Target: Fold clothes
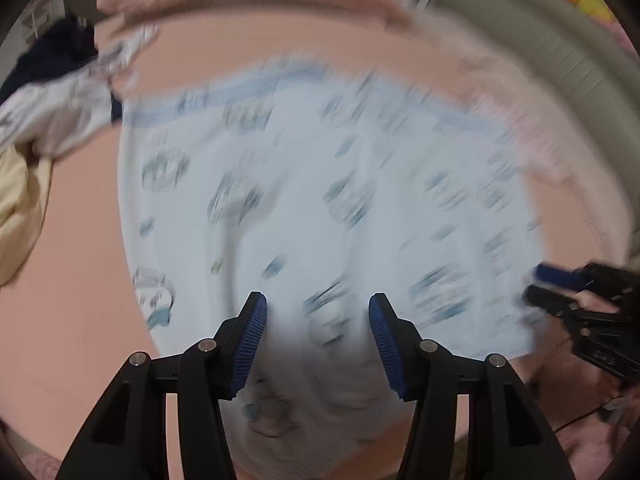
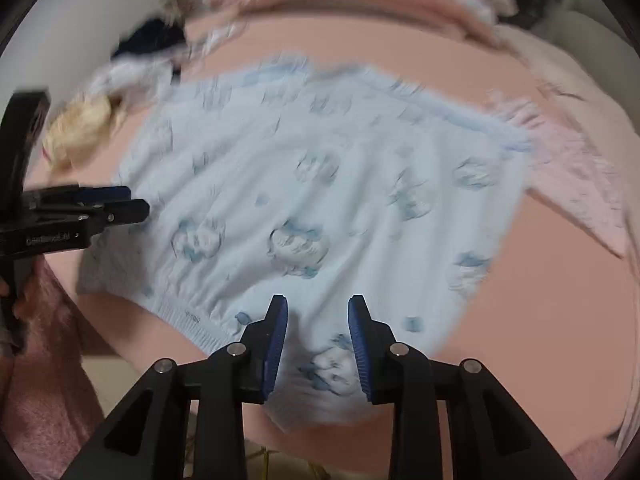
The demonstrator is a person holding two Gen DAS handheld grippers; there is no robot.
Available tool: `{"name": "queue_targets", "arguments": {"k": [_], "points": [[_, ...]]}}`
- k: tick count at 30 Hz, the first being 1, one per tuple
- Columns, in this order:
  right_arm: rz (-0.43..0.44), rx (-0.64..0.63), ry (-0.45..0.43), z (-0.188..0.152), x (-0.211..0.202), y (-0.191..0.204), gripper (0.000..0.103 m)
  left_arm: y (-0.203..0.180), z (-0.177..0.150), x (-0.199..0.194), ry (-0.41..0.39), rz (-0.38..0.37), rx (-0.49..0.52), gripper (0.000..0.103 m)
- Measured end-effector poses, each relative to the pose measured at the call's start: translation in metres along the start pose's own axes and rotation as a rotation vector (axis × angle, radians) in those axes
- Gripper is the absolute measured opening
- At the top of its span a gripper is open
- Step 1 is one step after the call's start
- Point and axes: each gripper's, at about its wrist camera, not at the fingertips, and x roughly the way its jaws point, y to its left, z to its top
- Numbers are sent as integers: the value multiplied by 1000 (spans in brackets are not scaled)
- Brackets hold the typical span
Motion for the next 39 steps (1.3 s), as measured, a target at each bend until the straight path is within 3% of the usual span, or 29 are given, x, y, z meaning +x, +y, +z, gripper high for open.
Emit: {"name": "queue_targets", "arguments": {"k": [1,2,7,9,13,17,20,23,28,34,39], "points": [[-37,-16,63,-7,14,3,31,5,-5,-2,-4,9,-7,51],[-41,-21,24,-14,12,3,31,10,-10,-4,-8,17,-13,51],[-104,-15,78,-30,-3,-5,36,30,-24,-23,1,111,-53,52],[-92,-36,45,-27,-13,0,36,33,-24,-32,-29,13,-74,52],[-70,-121,-87,-7,-31,23,36,8,-23,-44,-95,-62,2,52],[-4,-283,-8,-21,-18,72,36,-19,-33,-41,-82,-143,84,52],[-93,-350,32,-35,-1,86,36,-34,-39,-29,-87,-85,171,52],[-100,-299,1,-31,8,81,36,-37,-42,-20,-60,-80,176,51],[-44,-201,-6,-27,3,59,36,-48,-44,-37,-76,-179,226,51],[-20,-145,-13,-28,-13,51,36,-61,-40,-13,-27,-69,296,50],[-17,-91,-64,-20,-19,43,36,-60,-26,-17,-89,-73,257,28]]}}
